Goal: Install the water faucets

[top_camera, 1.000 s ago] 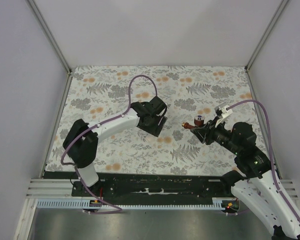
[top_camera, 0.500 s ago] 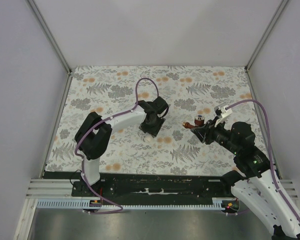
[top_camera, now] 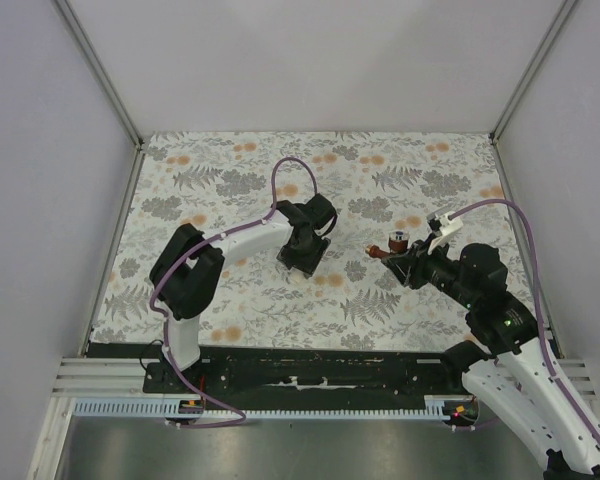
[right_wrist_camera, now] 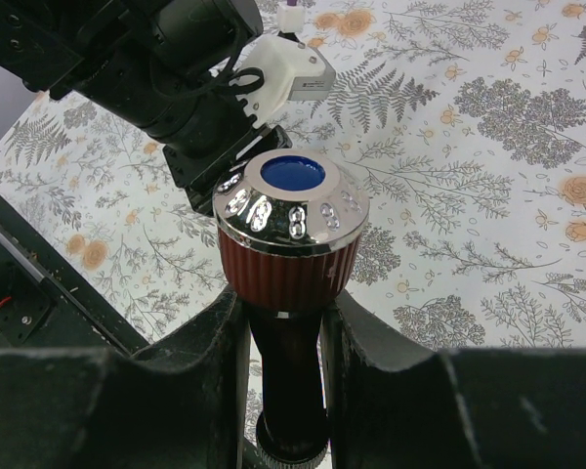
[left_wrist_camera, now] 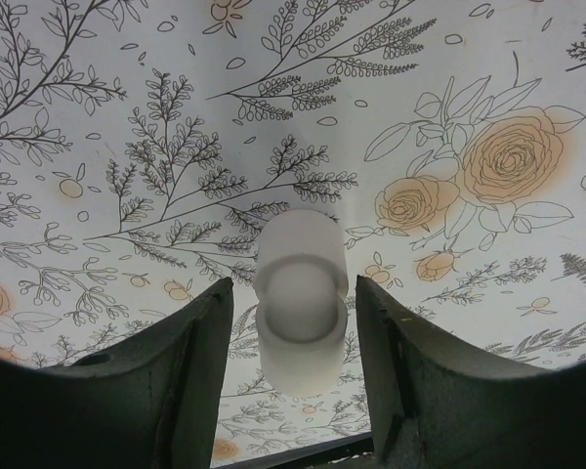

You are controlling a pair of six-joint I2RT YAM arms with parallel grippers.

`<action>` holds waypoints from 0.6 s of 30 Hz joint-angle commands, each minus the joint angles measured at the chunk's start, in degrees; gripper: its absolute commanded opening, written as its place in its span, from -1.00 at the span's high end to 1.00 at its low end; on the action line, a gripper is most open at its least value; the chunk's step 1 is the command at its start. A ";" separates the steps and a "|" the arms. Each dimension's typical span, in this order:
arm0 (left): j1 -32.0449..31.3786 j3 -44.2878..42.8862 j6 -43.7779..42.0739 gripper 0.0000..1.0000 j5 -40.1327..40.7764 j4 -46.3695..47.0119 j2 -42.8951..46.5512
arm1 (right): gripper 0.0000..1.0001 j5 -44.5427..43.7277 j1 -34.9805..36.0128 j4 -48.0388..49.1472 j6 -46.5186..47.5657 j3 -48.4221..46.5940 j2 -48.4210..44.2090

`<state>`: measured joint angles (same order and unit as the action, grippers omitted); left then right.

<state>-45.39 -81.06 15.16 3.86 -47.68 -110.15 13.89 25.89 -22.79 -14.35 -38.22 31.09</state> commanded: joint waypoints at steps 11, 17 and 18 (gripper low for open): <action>0.12 -2.18 2.68 -0.17 -1.48 -0.04 -2.79 | 1.00 -0.97 -0.05 2.92 0.37 0.42 -1.21; 0.12 -2.00 2.95 -0.07 -2.27 0.04 -2.88 | 1.00 -1.06 -0.05 2.92 0.46 0.60 -1.30; 0.04 -1.91 2.95 -0.06 -2.28 -0.04 -2.71 | 1.00 -1.15 -0.05 2.92 0.46 0.60 -1.30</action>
<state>-45.39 -81.30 16.60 2.81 -47.68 -112.90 13.43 25.89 -22.76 -14.35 -37.85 30.44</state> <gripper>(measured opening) 0.548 0.366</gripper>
